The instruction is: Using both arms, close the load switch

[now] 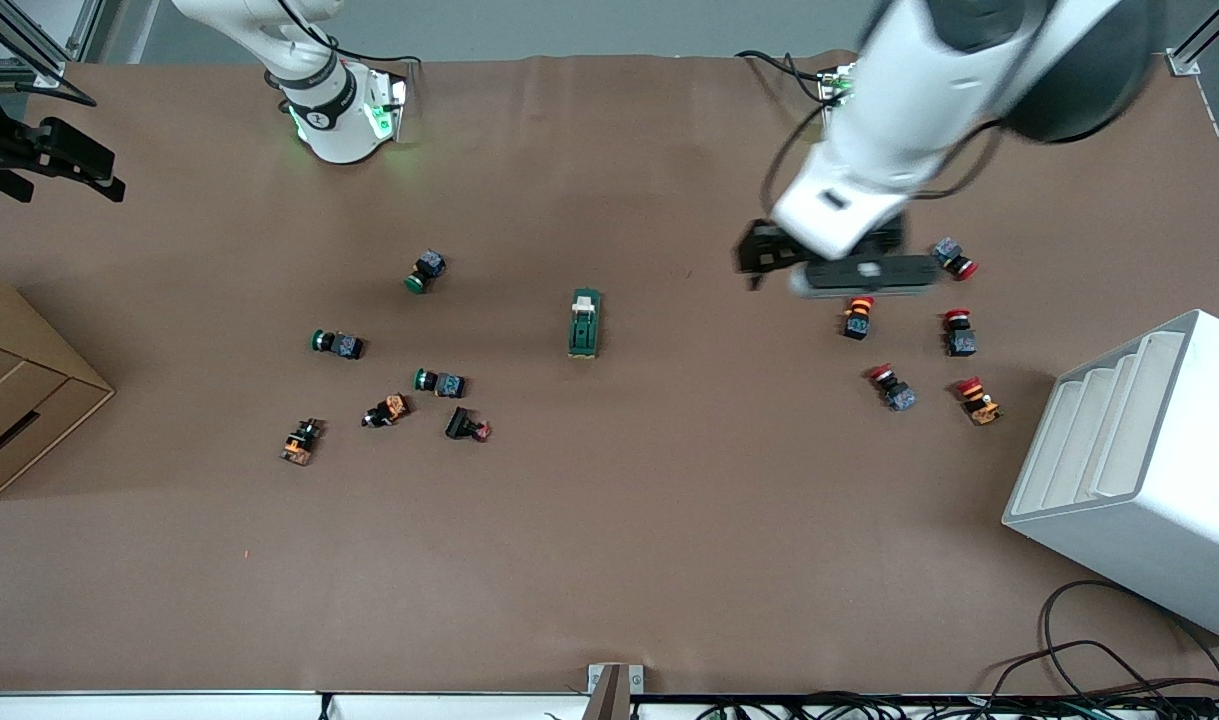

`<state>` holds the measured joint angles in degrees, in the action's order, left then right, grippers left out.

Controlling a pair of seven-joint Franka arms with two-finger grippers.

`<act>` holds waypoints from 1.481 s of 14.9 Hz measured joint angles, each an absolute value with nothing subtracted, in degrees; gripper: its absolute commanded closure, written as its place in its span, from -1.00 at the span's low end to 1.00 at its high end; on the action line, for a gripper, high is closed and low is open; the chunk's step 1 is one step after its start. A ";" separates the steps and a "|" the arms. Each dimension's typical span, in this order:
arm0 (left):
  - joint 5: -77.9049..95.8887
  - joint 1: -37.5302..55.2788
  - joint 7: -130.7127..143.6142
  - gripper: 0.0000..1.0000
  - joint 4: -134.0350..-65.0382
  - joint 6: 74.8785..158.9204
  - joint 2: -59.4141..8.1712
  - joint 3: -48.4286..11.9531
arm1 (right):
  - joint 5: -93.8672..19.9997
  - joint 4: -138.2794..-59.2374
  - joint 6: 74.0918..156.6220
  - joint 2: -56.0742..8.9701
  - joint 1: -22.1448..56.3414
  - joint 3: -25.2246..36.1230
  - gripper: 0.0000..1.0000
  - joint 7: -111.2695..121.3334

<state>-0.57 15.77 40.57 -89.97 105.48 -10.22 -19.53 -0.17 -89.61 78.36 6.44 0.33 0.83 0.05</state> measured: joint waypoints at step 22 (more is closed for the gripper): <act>-54.25 56.38 121.80 -1.00 -107.25 128.65 -35.96 -20.04 | -0.21 -88.92 89.87 -8.17 2.52 0.81 -1.00 -0.78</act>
